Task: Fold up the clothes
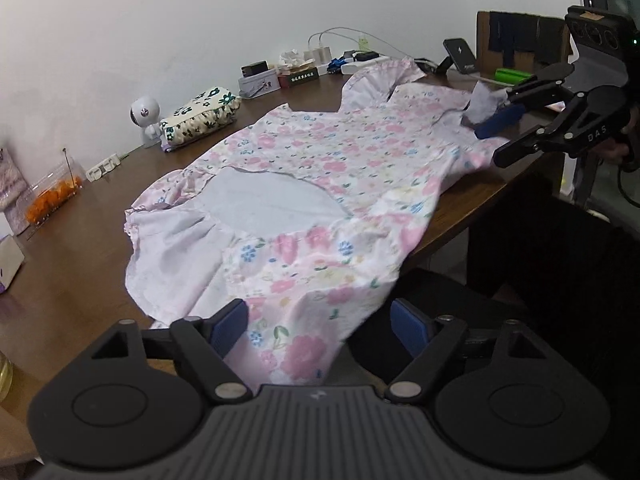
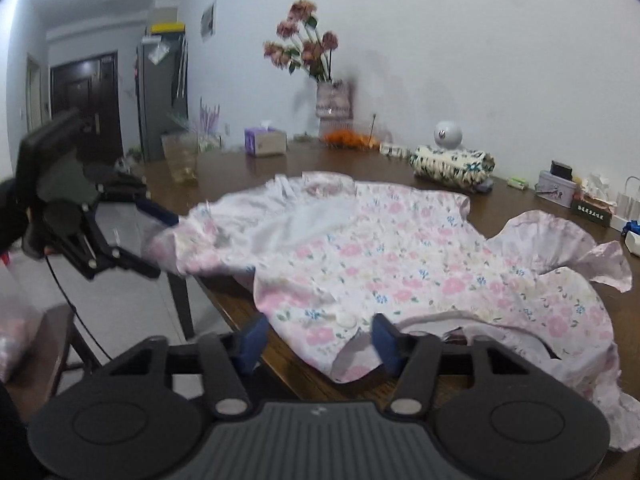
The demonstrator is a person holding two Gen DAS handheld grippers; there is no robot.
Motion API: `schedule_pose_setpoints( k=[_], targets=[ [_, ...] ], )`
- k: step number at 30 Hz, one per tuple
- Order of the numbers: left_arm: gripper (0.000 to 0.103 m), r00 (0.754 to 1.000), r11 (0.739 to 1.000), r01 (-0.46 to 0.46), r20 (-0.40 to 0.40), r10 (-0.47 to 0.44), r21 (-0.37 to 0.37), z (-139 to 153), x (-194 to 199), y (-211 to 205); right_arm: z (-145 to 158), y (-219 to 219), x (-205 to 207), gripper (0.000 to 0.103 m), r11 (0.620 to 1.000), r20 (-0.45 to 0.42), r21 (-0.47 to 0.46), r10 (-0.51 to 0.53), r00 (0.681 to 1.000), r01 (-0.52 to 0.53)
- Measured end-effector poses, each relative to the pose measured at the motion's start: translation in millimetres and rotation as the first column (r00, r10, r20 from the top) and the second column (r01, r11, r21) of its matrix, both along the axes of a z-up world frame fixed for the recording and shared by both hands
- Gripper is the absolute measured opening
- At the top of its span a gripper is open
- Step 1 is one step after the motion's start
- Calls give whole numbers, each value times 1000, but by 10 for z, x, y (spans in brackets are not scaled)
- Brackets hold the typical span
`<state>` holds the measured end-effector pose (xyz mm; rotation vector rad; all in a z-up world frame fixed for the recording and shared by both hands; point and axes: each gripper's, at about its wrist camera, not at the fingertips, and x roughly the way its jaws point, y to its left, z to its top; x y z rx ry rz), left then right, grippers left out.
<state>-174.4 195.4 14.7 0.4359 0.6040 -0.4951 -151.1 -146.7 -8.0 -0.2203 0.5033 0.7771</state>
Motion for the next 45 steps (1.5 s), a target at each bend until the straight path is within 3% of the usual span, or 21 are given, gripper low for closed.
schedule_pose_setpoints(
  k=[1,2,3,6,9,14,19,22,24,26,28,30,33,36,40,45],
  targets=[
    [57,1000,1000,4,-5,-4,4,-17,31,25,-35,27,14,28,1000,-6,-13,-1,1000,0],
    [35,1000,1000,4,-9,-4,9,-29,60,56,-71,53,28,18,1000,-12,-26,-1,1000,1],
    [24,1000,1000,6,-9,-6,10,-33,75,87,-105,70,45,15,999,-21,-38,-9,1000,9],
    [5,1000,1000,21,-3,-21,-9,1,95,182,-122,57,50,7,999,-33,-31,-29,999,28],
    [2,999,999,32,28,-32,-17,114,144,230,-66,-3,88,5,999,-58,13,-36,998,37],
    [2,992,996,86,93,-88,34,415,424,244,101,-99,262,4,992,-105,121,-32,994,45],
    [3,980,982,147,115,-161,116,606,976,138,230,-88,756,5,984,-152,99,-130,980,146],
    [15,992,988,101,66,-110,120,488,1392,96,164,67,1117,15,955,-103,-28,-298,949,296],
    [40,999,992,39,29,-43,121,396,1578,123,102,166,1282,19,935,-70,-83,-350,934,344],
    [44,1000,999,-14,11,14,52,392,1600,265,116,184,1351,35,915,-44,-87,-399,916,395],
    [49,999,999,-49,-4,49,-6,431,1515,408,197,136,1300,35,902,-4,-68,-428,904,427],
    [59,998,996,-61,-16,60,-63,481,1359,524,280,53,1196,35,925,-5,-30,-378,926,378],
    [68,997,986,-58,-55,50,-155,453,1243,606,233,77,1121,35,964,-92,13,-263,960,265],
    [65,994,989,-77,-91,66,-125,297,1253,512,98,242,1153,33,978,-154,6,-204,967,208],
    [59,989,995,-67,-134,58,-67,115,1207,438,-33,380,1166,32,972,-152,-68,-232,961,224],
    [60,989,991,-104,-116,94,-82,61,1154,530,-44,351,1081,38,968,-122,-91,-245,962,235]
  ],
)
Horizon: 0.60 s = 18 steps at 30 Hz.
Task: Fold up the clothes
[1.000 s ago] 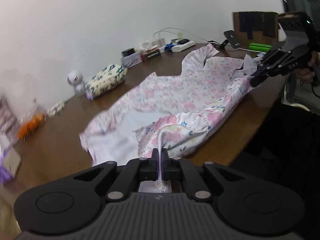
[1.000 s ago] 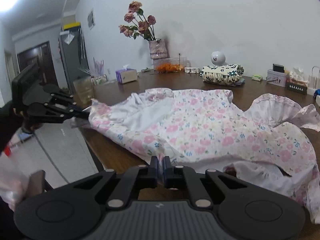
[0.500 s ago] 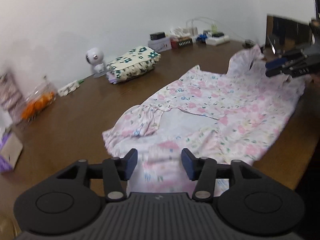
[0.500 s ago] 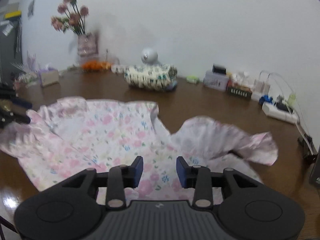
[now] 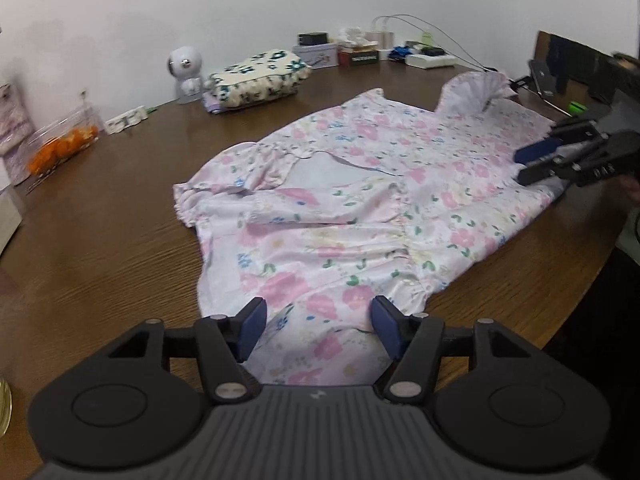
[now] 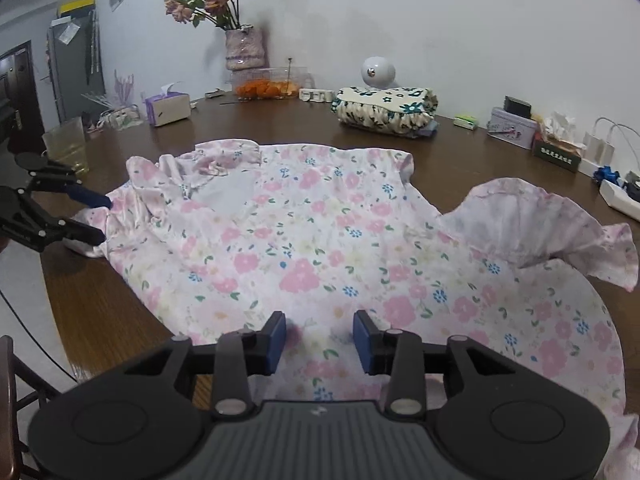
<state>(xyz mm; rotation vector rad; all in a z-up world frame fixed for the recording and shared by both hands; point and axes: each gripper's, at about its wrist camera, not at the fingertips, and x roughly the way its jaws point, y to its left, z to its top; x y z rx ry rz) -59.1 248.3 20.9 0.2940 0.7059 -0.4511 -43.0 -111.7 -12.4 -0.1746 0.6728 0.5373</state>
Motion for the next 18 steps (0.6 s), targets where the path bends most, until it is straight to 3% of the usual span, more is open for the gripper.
schedule_pose_setpoints(
  k=[2,4,5,6,8,10,11,12,13,15,16,18],
  targets=[
    [58,1000,1000,-7,14,7,-2,-17,7,22,-17,-7,-40,39,1000,14,-2,-4,1000,4],
    [43,1000,1000,-23,13,23,-16,-13,18,62,-24,-20,-76,40,1000,20,0,-5,1000,5],
    [30,999,999,-30,10,30,-19,7,19,78,-22,-30,-104,40,1000,19,2,-3,1000,3],
    [25,999,999,-36,10,36,-15,50,12,83,-18,-42,-134,40,1000,15,6,-1,1000,1],
    [26,999,999,-42,17,43,-15,153,-1,93,11,-68,-176,42,1000,-2,10,12,1000,-12],
    [39,998,999,-21,64,24,-43,383,21,81,87,-97,-176,42,999,-37,5,45,998,-45],
    [53,995,999,-8,96,12,-38,503,77,47,176,-116,-113,42,998,-29,5,58,998,-58],
    [59,992,1000,3,128,0,-24,617,155,-5,294,-137,-16,42,998,-7,6,69,998,-69],
    [60,988,1000,24,154,-23,-4,723,251,-67,411,-158,81,45,997,16,7,79,997,-80],
    [80,981,994,91,166,-98,53,840,567,-240,632,-171,340,56,995,61,-5,103,993,-103],
    [84,978,989,122,158,-133,81,862,758,-327,705,-134,581,64,992,65,-21,128,990,-127],
    [83,981,982,155,97,-166,110,781,1235,-477,750,-25,1160,65,984,3,-25,178,984,-178]
  ],
)
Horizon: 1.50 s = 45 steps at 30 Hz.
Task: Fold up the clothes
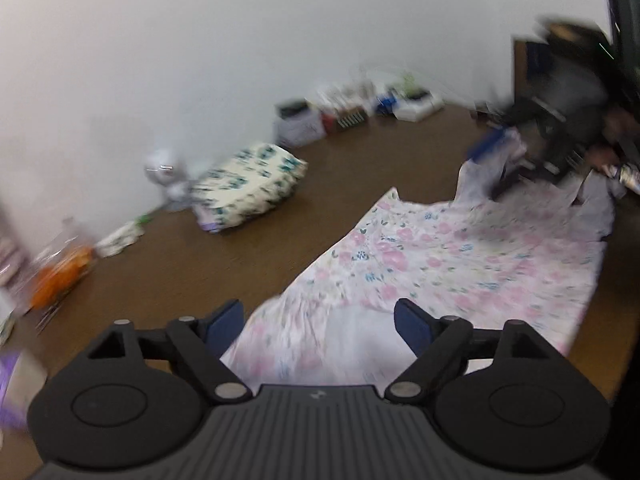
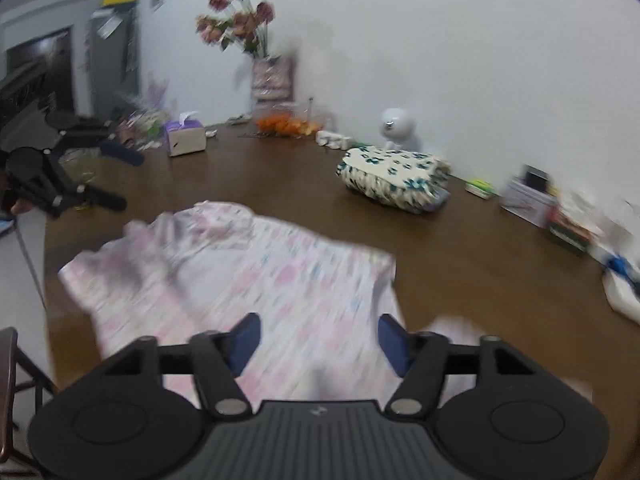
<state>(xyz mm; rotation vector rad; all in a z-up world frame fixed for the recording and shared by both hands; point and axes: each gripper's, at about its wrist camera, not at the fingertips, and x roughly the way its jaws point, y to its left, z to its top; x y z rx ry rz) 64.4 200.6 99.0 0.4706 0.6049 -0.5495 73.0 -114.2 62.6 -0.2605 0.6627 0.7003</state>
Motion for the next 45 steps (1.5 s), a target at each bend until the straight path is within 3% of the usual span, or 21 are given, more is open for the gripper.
schedule_pose_setpoints(
  k=[3,6,8,9,10,11,12,16,21,24,27,29,31,32,34,36,38,41,43,44,45],
  targets=[
    [76,992,999,-45,-119,46,9,-215,693,-110,-81,176,771,66,1000,-140,-9,24,990,-25],
    [75,980,998,-65,-191,61,-16,-393,1014,-94,-268,261,1305,65,999,-298,4,-38,954,41],
    [75,974,998,-57,-219,55,-4,-523,1092,-65,-388,308,1422,59,1000,-312,-3,-29,950,29],
    [69,971,999,-54,-234,54,4,-585,1113,-49,-435,329,1442,54,1000,-302,-13,-26,953,23],
    [59,967,998,-54,-249,54,8,-637,1128,-35,-476,348,1454,39,1000,-293,-22,-24,956,19],
    [38,964,999,-52,-262,50,0,-664,1132,-20,-515,356,1448,22,1000,-288,-26,-17,957,10],
    [7,961,999,-47,-274,38,-27,-651,1121,-5,-553,358,1434,15,1000,-286,-27,-7,958,-1],
    [5,988,999,-12,-155,7,-32,-458,825,-52,-400,289,1178,3,999,-207,8,32,978,-31],
    [5,997,998,54,47,-55,13,-174,-172,-144,-45,86,270,3,990,-37,14,138,990,-137],
    [7,996,990,87,18,-90,111,-414,-687,-241,-147,108,-332,3,977,-30,-113,179,983,-181],
    [12,999,988,38,-35,-33,152,-631,-870,-212,-259,129,-700,8,956,-66,-199,208,976,-217],
    [15,999,995,12,-46,-8,96,-584,-929,-117,-185,69,-802,21,962,-64,-170,206,977,-214],
    [29,999,1000,12,-34,-11,7,-450,-962,-25,-43,31,-822,29,980,-23,-97,170,985,-171],
    [41,1000,999,12,-28,-13,-38,-382,-978,21,2,55,-792,29,986,-12,-57,153,988,-154],
    [50,1000,995,8,-4,-8,-104,-289,-982,67,39,162,-706,28,993,-2,18,117,993,-117],
    [54,1000,995,-25,4,26,-98,-308,-895,51,-44,372,-567,28,993,-25,89,80,996,-78],
    [54,999,998,-44,-16,44,-41,-413,-818,19,-201,589,-412,23,990,-82,129,59,995,-48],
    [52,998,998,-34,-56,37,54,-602,-819,35,-432,770,-337,14,992,-163,124,55,985,-35],
    [29,999,997,-41,-23,43,65,-616,-845,50,-561,799,-385,14,993,-186,111,52,981,-32],
    [10,999,997,-49,1,49,65,-606,-860,57,-617,797,-410,13,994,-184,112,41,982,-20],
    [7,998,996,-56,24,55,64,-596,-875,63,-644,783,-435,11,993,-182,119,30,983,-9]
  ],
)
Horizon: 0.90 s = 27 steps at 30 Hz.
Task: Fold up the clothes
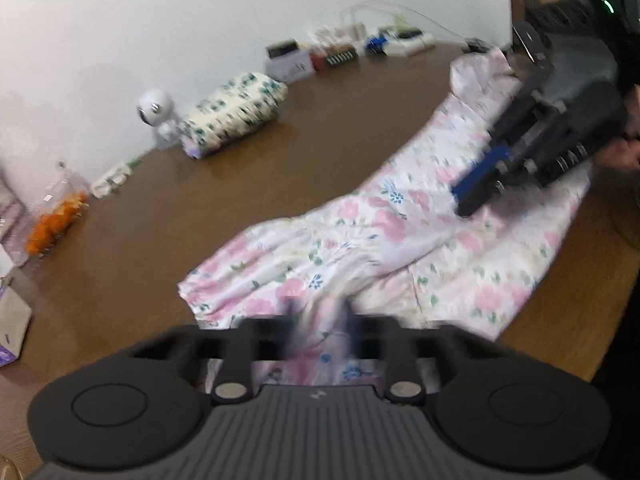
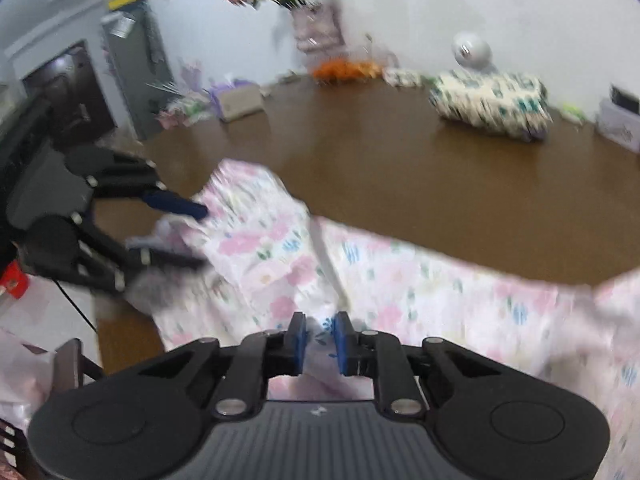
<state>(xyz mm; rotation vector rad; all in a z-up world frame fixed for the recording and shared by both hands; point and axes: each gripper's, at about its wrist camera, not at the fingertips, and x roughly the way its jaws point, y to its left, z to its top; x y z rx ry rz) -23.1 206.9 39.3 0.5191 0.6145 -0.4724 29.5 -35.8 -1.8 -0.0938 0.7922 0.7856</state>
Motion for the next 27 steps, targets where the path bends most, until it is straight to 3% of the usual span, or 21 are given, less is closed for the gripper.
schedule_pose_setpoints(
  k=[3,6,7,11,12,14,15,16,17,20,22,24,25,27],
  targets=[
    [3,987,996,-4,160,-11,90,118,-193,-145,-27,-47,-71,10,999,-2,21,-37,999,37],
    [2,970,976,-43,244,-10,211,113,-399,-283,-60,-63,-136,6,997,20,25,-70,997,69],
    [2,973,969,-53,230,-4,241,50,-430,-289,-62,-62,-146,6,997,26,22,-74,997,74],
    [4,994,968,-96,81,80,231,-169,-485,-185,-31,-50,-169,6,996,25,10,-83,996,83],
    [5,993,973,-114,59,104,200,-150,-506,-135,-23,-50,-178,7,997,25,7,-83,996,83],
    [11,986,985,-161,45,159,65,57,-565,-17,1,-69,-207,15,997,34,11,-82,996,81],
    [26,981,982,-185,48,186,-28,195,-597,47,30,-97,-240,20,996,40,17,-90,995,89],
    [39,973,969,-213,64,222,-125,341,-630,106,60,-126,-274,32,995,47,24,-98,994,97],
    [61,961,948,-241,87,264,-209,475,-666,140,115,-180,-334,39,993,65,46,-111,992,109],
    [83,920,883,-308,125,371,-355,673,-676,69,340,-465,-602,46,982,150,134,-156,976,136],
    [87,900,839,-351,99,425,-416,660,-583,-63,455,-698,-781,49,970,201,169,-209,957,177],
    [88,894,802,-381,38,446,-461,567,-454,-237,514,-961,-872,50,946,232,173,-310,922,274],
    [87,895,793,-384,19,445,-473,506,-386,-336,526,-1095,-866,53,926,237,166,-371,898,338],
    [87,896,774,-394,-20,443,-496,387,-246,-534,555,-1399,-737,59,850,202,169,-525,827,498]
  ],
)
